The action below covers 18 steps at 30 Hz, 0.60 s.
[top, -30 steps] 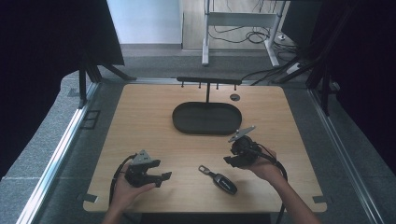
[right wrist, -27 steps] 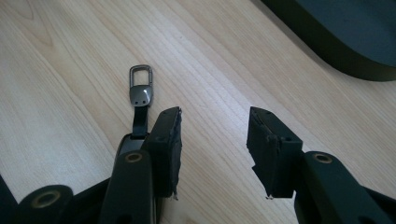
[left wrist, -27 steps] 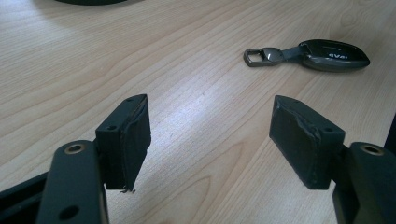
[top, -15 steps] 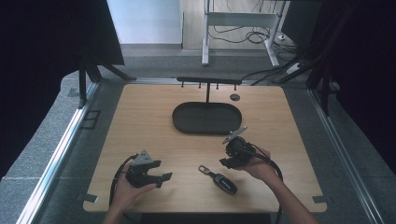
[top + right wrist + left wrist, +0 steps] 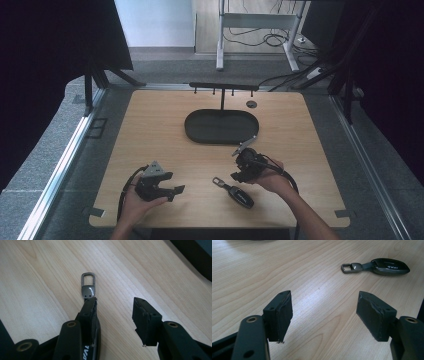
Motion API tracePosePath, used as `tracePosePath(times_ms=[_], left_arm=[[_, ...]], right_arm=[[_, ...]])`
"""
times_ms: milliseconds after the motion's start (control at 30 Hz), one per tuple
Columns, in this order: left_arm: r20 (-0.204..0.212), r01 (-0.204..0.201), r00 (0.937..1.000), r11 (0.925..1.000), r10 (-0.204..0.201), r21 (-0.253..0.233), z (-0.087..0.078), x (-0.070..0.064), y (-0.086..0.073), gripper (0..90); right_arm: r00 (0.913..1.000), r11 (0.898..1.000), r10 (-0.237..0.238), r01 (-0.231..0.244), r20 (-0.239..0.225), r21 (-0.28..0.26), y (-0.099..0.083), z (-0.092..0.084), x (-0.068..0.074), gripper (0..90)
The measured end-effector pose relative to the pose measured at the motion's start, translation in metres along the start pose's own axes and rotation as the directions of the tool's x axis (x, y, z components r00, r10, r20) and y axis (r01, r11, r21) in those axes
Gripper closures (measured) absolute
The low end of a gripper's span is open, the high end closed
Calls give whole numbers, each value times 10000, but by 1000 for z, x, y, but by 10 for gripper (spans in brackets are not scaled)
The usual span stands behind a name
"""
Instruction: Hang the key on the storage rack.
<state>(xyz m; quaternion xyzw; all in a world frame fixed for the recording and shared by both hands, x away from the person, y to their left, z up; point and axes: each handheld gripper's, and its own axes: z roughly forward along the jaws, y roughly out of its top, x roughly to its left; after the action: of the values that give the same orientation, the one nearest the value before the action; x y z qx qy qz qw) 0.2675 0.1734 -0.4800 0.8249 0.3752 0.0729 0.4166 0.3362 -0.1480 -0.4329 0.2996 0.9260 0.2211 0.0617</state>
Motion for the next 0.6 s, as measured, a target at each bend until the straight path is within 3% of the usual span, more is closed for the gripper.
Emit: tracePosePath(times_ms=[600], left_arm=[[57, 54, 10000, 10000, -54, -23, 1, -1, 0, 299]], right_arm=[[9991, 9974, -111, 140, -412, 709, 8, 21, 10, 548]])
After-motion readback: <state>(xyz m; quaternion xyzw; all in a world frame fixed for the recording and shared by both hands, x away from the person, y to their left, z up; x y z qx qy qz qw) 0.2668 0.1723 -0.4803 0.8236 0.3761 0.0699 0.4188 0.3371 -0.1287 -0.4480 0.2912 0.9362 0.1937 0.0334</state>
